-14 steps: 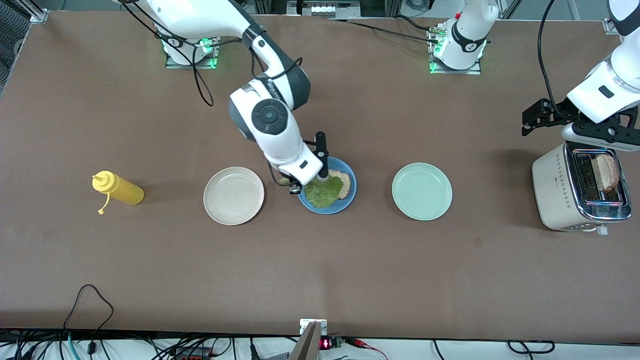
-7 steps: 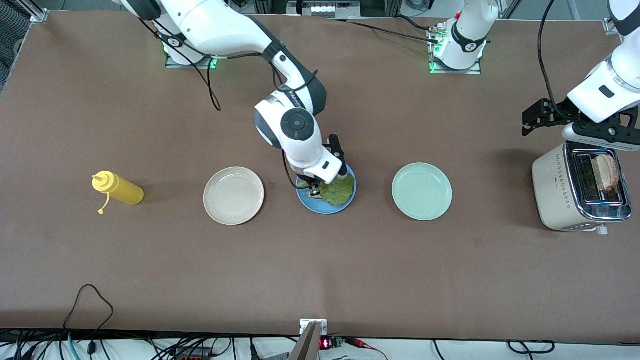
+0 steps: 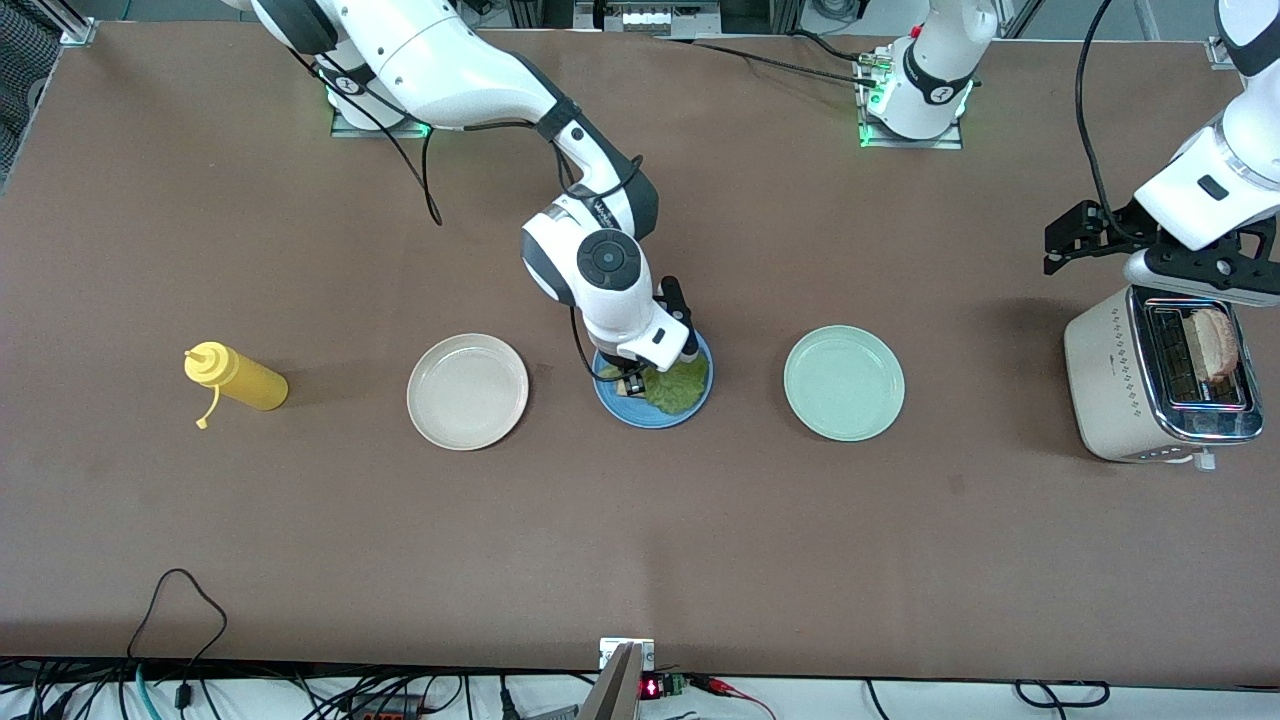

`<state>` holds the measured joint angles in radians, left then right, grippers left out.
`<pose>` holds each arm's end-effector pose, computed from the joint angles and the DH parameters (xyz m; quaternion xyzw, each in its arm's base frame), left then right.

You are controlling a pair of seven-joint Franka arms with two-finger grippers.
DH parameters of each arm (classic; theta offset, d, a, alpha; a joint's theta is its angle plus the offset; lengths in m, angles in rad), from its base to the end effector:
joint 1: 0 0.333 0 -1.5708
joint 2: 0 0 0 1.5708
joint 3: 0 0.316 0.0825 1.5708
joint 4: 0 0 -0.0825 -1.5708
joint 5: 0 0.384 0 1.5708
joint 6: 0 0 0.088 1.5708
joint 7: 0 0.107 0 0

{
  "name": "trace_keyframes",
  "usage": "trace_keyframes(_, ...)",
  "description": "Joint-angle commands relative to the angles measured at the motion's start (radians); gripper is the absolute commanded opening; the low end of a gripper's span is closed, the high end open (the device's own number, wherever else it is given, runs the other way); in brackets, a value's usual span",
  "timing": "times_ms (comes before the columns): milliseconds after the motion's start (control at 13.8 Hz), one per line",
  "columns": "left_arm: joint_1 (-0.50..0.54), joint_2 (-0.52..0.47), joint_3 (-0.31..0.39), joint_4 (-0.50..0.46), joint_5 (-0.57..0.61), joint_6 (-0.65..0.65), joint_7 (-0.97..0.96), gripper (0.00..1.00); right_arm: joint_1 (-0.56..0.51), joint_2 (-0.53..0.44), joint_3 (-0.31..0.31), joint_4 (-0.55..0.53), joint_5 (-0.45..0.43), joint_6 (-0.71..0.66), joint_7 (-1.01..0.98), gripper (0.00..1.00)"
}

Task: Make sandwich in blue plate with both arms
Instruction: 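Lower the lettuce onto the bread and open the right gripper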

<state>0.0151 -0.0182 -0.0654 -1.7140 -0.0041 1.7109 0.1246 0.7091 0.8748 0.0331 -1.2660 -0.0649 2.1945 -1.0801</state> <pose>0.5569 -0.0287 0.5787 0.9962 -0.0871 0.0076 0.0012 0.5637 0.5051 0.2326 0.6031 0.7971 0.0243 0.0187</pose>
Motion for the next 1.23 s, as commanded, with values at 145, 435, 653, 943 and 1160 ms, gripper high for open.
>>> trace_keyframes(145, 0.003, 0.018, 0.003, 0.039, -0.023, -0.023, 0.023, 1.0, 0.015, 0.036, -0.002, 0.019, -0.036, 0.002, -0.001, 0.0)
trace_keyframes(435, 0.002, 0.018, 0.003, 0.039, -0.023, -0.023, 0.021, 1.0, 0.016, 0.036, -0.002, 0.019, -0.032, 0.002, 0.04, 0.79)
trace_keyframes(653, 0.0, 0.018, 0.003, 0.039, -0.023, -0.023, 0.021, 1.0, 0.016, 0.012, 0.004, 0.023, -0.021, -0.001, 0.092, 1.0)
trace_keyframes(943, 0.0, 0.018, 0.003, 0.039, -0.023, -0.023, 0.021, 1.0, 0.038, -0.043, -0.002, 0.023, -0.024, -0.002, 0.245, 1.0)
trace_keyframes(1160, -0.001, 0.018, 0.003, 0.039, -0.023, -0.023, 0.02, 1.0, -0.083, -0.12, -0.006, 0.019, -0.012, -0.024, 0.302, 1.0)
